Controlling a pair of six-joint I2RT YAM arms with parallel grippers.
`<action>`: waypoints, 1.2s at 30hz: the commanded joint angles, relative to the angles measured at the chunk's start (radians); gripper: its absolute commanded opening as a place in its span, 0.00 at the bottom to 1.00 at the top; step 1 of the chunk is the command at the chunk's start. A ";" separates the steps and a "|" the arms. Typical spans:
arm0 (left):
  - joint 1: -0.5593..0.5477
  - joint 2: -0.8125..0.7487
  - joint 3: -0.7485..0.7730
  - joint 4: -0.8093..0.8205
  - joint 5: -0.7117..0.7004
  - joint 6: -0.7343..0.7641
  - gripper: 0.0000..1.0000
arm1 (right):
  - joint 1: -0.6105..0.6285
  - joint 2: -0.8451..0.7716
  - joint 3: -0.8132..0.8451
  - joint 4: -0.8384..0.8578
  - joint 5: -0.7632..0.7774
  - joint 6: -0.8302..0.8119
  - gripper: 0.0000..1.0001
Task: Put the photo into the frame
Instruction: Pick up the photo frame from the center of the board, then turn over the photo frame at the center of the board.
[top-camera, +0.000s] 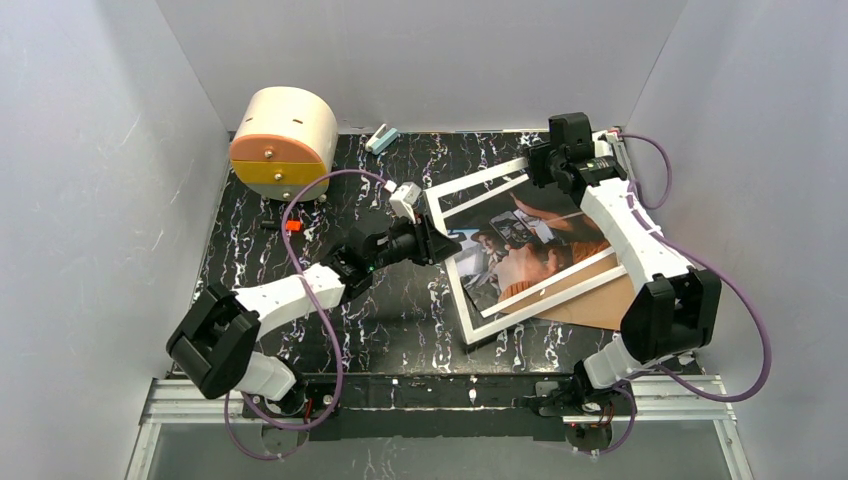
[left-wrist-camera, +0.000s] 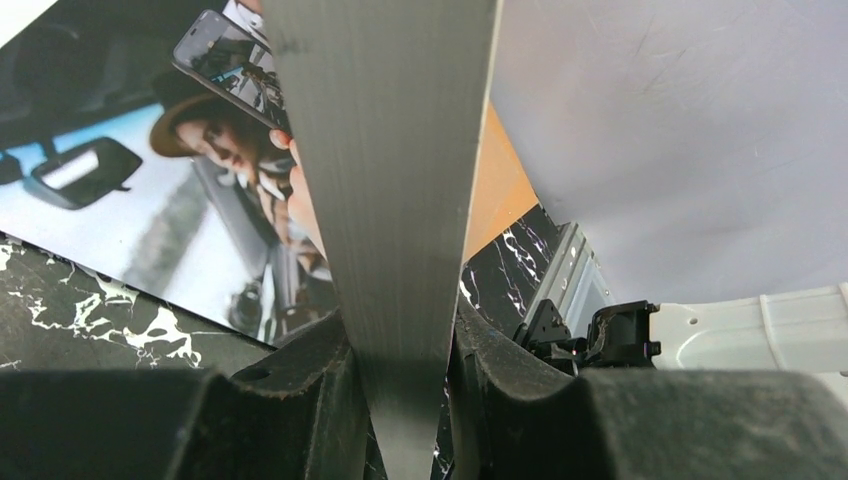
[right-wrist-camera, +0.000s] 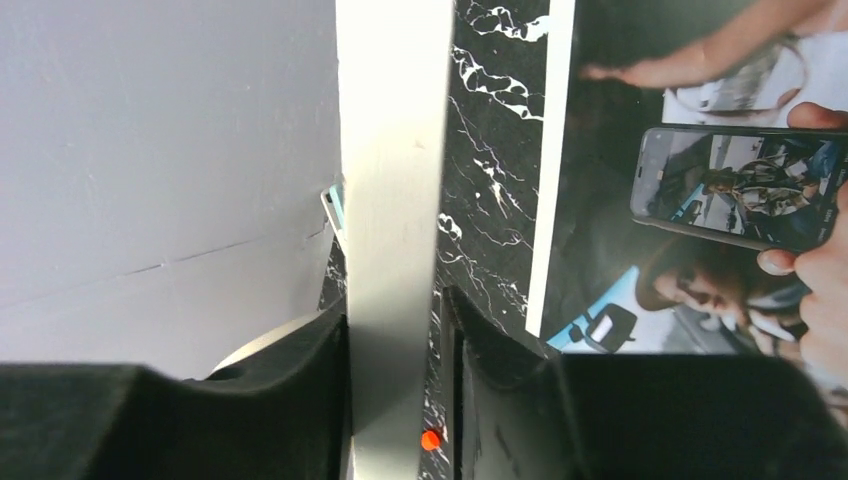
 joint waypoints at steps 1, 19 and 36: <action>-0.004 -0.074 -0.022 -0.015 -0.030 0.060 0.00 | -0.001 -0.066 0.009 0.010 0.067 0.035 0.33; -0.004 -0.387 0.080 -0.352 0.086 0.128 0.84 | 0.030 -0.285 0.168 -0.052 0.157 -0.090 0.19; -0.004 -0.576 0.388 -0.615 -0.172 0.139 0.86 | 0.041 -0.096 0.298 0.321 -0.608 -0.388 0.19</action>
